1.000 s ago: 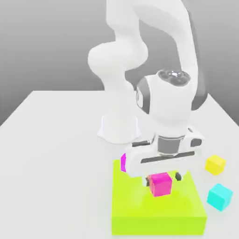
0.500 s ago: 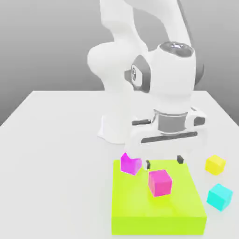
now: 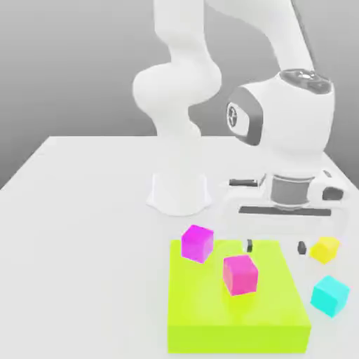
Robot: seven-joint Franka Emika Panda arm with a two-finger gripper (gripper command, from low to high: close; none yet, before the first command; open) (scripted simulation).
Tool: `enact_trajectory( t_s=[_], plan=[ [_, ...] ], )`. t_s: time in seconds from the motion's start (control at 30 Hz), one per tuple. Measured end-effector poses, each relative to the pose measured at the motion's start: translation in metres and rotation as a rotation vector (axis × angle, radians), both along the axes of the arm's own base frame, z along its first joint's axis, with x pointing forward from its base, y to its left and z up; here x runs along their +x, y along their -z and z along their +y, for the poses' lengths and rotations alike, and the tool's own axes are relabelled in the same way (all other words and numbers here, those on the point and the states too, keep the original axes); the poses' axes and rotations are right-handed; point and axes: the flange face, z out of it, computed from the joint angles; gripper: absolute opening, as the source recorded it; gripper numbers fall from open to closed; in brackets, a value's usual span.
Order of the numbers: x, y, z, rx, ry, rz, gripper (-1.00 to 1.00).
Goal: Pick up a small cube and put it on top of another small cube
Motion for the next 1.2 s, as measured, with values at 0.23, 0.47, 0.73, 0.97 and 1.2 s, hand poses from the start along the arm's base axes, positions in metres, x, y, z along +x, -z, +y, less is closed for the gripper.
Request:
enact_trajectory(
  t_s=[0.23,0.47,0.73,0.97,1.2],
  plan=[
    [0.0,0.009,0.024,-0.008,0.157,-0.002,1.0],
    [-0.002,0.02,0.047,-0.012,0.32,-0.009,1.0],
    [-0.007,0.033,0.074,-0.01,0.505,-0.019,1.0],
    [-0.014,0.046,0.097,-0.002,0.667,-0.027,1.0],
    [-0.017,0.08,0.113,0.012,0.772,-0.031,1.0]
  ],
)
